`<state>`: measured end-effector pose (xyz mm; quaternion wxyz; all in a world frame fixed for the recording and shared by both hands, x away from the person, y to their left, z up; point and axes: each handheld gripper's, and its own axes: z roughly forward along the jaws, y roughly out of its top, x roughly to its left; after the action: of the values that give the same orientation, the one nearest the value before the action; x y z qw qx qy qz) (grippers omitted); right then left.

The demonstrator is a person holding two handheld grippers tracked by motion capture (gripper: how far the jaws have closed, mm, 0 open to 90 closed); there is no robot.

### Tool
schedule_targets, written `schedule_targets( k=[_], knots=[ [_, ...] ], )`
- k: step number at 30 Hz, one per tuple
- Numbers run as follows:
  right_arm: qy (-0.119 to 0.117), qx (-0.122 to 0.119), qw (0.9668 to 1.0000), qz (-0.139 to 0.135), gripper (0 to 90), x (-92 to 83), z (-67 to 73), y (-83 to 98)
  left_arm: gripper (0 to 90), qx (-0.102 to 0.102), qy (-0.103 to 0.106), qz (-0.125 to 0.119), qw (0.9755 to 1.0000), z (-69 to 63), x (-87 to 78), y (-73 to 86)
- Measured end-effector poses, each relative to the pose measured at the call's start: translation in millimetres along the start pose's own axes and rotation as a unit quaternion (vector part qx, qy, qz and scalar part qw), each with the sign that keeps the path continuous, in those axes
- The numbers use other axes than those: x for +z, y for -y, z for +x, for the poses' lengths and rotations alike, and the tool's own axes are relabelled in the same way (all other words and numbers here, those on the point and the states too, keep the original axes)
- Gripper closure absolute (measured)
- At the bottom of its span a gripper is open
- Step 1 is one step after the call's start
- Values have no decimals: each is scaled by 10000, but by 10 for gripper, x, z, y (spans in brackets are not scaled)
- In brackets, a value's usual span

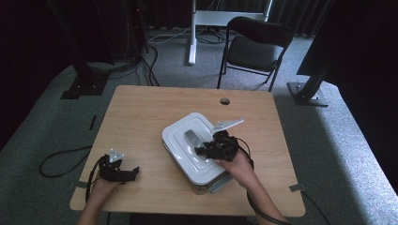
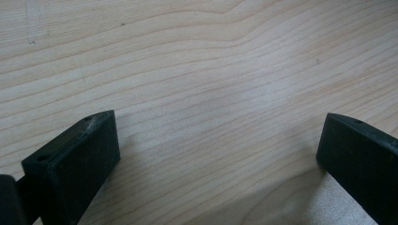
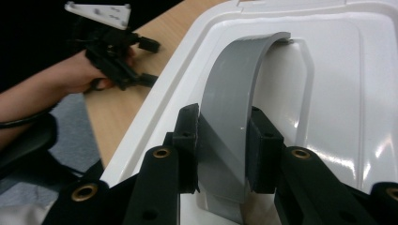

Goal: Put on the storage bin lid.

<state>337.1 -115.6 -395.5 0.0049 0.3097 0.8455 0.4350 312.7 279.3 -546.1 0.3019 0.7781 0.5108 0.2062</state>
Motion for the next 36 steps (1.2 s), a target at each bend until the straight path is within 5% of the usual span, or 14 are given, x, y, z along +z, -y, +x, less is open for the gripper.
schedule_targets(
  k=[30, 36],
  knots=[
    [-191, 71, 9997, 113, 692, 48, -59, 156, 1, -7, -8, -13, 10000, -1, 3, 0],
    [-488, 196, 9986, 69, 699, 69, -138, 188, 1, -8, -16, -16, 10000, -2, 3, 0]
  ],
)
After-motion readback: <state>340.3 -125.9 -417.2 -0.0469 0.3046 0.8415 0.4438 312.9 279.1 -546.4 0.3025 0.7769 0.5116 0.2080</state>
